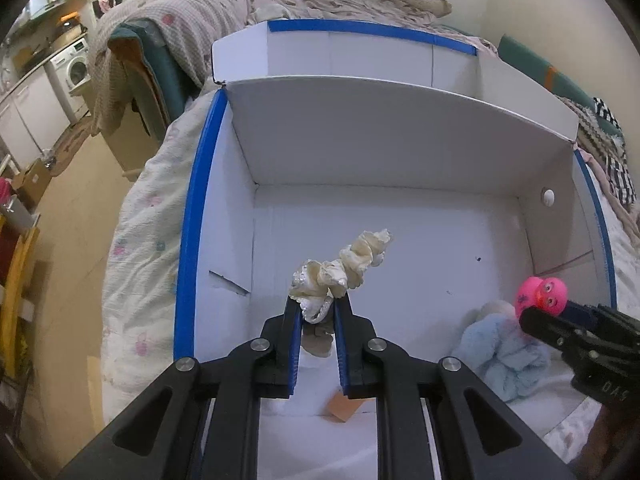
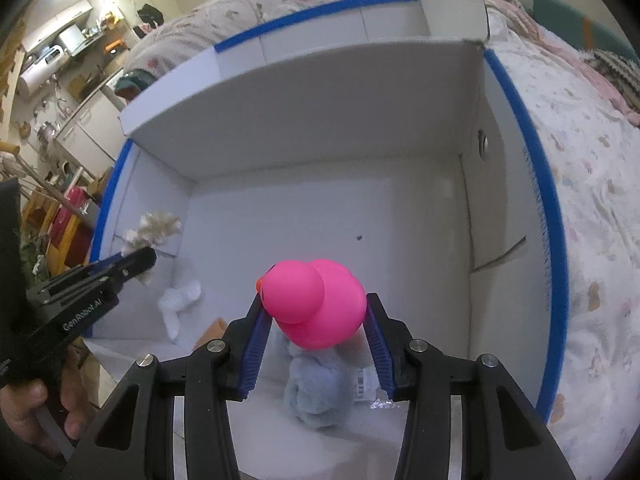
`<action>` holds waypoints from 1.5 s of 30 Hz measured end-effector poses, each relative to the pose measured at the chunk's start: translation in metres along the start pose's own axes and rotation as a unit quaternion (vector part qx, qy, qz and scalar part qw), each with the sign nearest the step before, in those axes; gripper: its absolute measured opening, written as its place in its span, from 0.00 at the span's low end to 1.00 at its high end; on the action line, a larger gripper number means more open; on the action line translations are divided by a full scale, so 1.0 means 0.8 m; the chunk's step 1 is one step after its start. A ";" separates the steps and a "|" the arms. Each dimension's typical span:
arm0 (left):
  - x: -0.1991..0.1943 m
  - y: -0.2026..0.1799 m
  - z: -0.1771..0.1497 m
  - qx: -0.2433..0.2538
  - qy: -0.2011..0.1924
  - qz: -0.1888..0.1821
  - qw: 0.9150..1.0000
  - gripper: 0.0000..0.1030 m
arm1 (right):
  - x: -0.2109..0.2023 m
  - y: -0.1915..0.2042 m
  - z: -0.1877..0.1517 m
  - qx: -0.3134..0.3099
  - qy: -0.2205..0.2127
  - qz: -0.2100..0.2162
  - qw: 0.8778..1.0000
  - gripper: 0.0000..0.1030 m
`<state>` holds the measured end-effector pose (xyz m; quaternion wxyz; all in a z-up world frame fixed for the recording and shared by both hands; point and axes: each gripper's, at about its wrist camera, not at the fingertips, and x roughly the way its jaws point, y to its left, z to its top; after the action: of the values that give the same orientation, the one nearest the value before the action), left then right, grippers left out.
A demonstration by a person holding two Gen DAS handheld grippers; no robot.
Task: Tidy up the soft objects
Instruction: 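Carry the duck and lace piece over the box with both tools and release, then withdraw both tools from the box toward the lace scrunchie beside it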
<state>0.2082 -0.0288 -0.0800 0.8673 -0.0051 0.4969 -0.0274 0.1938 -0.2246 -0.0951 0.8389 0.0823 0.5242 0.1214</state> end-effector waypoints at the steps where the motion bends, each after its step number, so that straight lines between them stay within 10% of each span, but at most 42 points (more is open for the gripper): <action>1: 0.000 -0.002 -0.001 0.002 -0.001 0.004 1.000 0.14 | 0.002 0.000 -0.001 0.000 0.003 -0.002 1.000 0.47; 13: 0.000 -0.010 -0.002 0.015 -0.007 0.012 1.000 0.23 | 0.005 0.002 -0.003 -0.002 0.008 -0.009 1.000 0.49; 19: -0.007 -0.014 -0.002 0.022 -0.016 0.018 0.999 0.52 | 0.003 0.001 -0.002 0.008 0.001 0.008 1.000 0.69; 26: -0.019 -0.019 -0.002 0.033 -0.040 0.028 0.998 0.62 | -0.013 0.008 0.005 0.004 -0.035 0.022 0.999 0.97; 45: -0.078 -0.004 -0.013 0.005 -0.080 0.052 0.995 0.69 | -0.073 0.027 -0.007 -0.002 -0.114 0.030 0.993 0.98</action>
<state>0.1676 -0.0285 -0.0311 0.9044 0.0230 0.4258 0.0160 0.1618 -0.2208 -0.0416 0.8895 0.1095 0.4219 0.1372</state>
